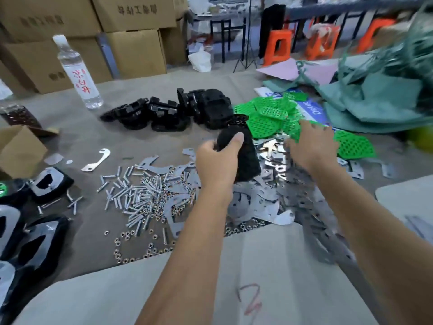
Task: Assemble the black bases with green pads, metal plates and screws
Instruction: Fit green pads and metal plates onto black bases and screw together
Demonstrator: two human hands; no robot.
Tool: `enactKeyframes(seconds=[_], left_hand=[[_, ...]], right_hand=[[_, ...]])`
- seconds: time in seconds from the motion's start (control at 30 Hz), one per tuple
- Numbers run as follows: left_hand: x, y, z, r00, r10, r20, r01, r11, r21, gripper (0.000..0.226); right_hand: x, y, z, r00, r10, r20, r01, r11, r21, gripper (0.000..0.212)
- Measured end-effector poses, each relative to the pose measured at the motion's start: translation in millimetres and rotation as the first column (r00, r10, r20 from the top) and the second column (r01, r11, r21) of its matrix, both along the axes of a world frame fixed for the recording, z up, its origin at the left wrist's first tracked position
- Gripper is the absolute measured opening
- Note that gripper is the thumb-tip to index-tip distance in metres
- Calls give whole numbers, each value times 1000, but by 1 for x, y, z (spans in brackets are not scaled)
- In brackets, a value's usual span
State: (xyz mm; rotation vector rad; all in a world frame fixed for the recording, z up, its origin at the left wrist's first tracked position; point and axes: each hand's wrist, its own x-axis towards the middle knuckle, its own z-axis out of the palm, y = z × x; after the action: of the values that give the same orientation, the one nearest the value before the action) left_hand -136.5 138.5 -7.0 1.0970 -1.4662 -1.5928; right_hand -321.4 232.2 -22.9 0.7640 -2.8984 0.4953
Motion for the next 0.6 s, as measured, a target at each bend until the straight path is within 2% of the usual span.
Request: enactKeyframes(seconds=[0.03, 0.1, 0.17, 0.27, 0.33, 0.4, 0.47, 0.53, 0.57, 0.6], left_hand=[[-8, 9, -2, 997, -30, -64, 41, 984, 174, 29], [-17, 22, -5, 992, -67, -104, 98, 941, 324, 21], [-20, 30, -7, 992, -61, -109, 97, 927, 362, 8], [-13, 32, -7, 990, -35, -138, 87, 916, 392, 4], [-4, 29, -7, 980, 21, -196, 68, 898, 436, 10], [11, 23, -7, 963, 85, -256, 49, 878, 476, 12], [32, 16, -8, 951, 113, -289, 38, 882, 469, 12], [57, 9, -11, 951, 113, -287, 17, 909, 416, 19], [70, 6, -13, 954, 112, -278, 3, 925, 381, 25], [82, 3, -14, 957, 107, -269, -8, 939, 343, 30]], right_hand=[[-5, 7, -3, 1000, 0, 29, 0, 1000, -3, 62], [-8, 13, -6, 999, 31, 25, -29, 997, -77, 63], [-5, 19, -3, 998, 63, -6, -64, 985, -158, 66], [11, 26, 1, 993, 116, -29, -120, 955, -270, 78], [31, 26, 5, 984, 161, 80, -106, 879, -465, 79], [59, 21, 10, 954, 228, 195, -61, 783, -619, 68], [90, 13, 13, 864, 378, 334, 24, 631, -776, 45], [121, 1, 13, 640, 614, 461, 238, 412, -880, 18], [136, -4, 10, 538, 695, 476, 316, 357, -879, 15], [149, -8, 7, 488, 726, 485, 349, 347, -871, 15]])
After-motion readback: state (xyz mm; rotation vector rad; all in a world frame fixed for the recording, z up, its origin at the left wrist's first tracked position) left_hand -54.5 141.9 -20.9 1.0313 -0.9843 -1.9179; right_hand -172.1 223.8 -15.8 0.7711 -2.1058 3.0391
